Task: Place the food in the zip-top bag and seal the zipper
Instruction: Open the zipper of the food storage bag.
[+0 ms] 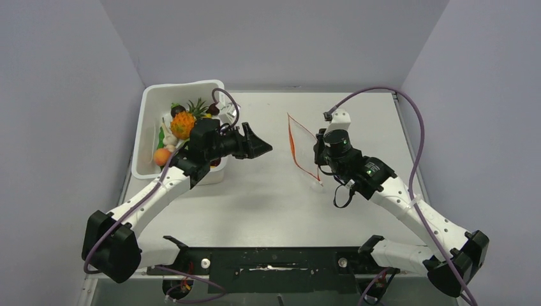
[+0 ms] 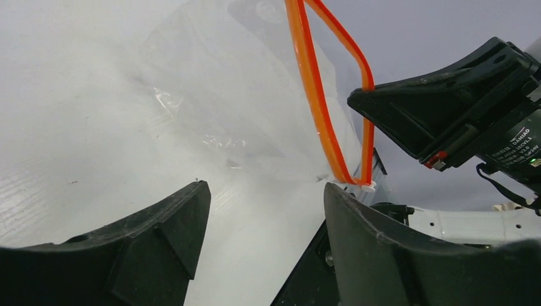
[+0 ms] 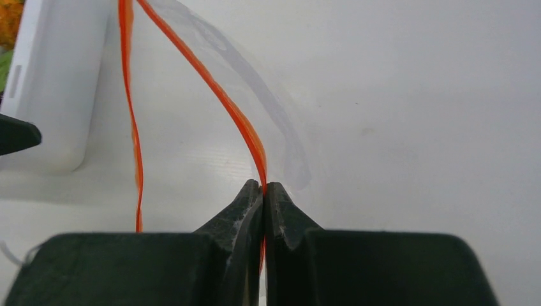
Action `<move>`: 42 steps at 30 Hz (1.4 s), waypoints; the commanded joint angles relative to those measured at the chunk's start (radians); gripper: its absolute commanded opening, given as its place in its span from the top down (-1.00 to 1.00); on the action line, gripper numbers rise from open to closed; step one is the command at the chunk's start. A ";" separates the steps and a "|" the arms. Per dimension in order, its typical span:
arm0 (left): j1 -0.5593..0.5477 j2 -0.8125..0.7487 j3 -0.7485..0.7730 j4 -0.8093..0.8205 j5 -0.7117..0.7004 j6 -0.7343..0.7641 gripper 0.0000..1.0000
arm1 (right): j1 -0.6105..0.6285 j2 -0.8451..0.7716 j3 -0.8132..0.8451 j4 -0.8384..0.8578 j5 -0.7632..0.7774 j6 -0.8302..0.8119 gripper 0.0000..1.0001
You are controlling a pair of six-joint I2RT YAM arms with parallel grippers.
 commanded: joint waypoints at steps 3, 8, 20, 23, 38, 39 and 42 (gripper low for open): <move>0.006 -0.052 0.064 -0.062 -0.051 0.070 -0.44 | 0.002 -0.041 0.159 -0.249 0.206 -0.026 1.00; 0.002 -0.082 0.045 -0.075 -0.102 0.080 -0.45 | 0.041 -0.017 0.159 -0.253 0.178 0.014 1.00; -0.060 -0.032 0.039 -0.071 -0.096 0.020 -0.16 | 0.082 0.196 0.027 0.189 -0.092 0.082 1.00; -0.084 -0.005 0.030 -0.019 -0.095 0.016 -0.15 | 0.092 0.214 0.023 0.216 -0.081 0.084 1.00; -0.087 0.182 0.009 0.081 -0.116 0.009 0.31 | 0.137 0.149 0.012 0.211 -0.043 0.086 1.00; -0.086 0.186 0.018 0.046 -0.165 0.019 0.33 | 0.138 0.140 0.015 0.200 -0.029 0.086 1.00; -0.086 0.194 0.025 -0.038 -0.243 0.046 0.35 | 0.138 0.091 0.011 0.175 0.026 0.086 1.00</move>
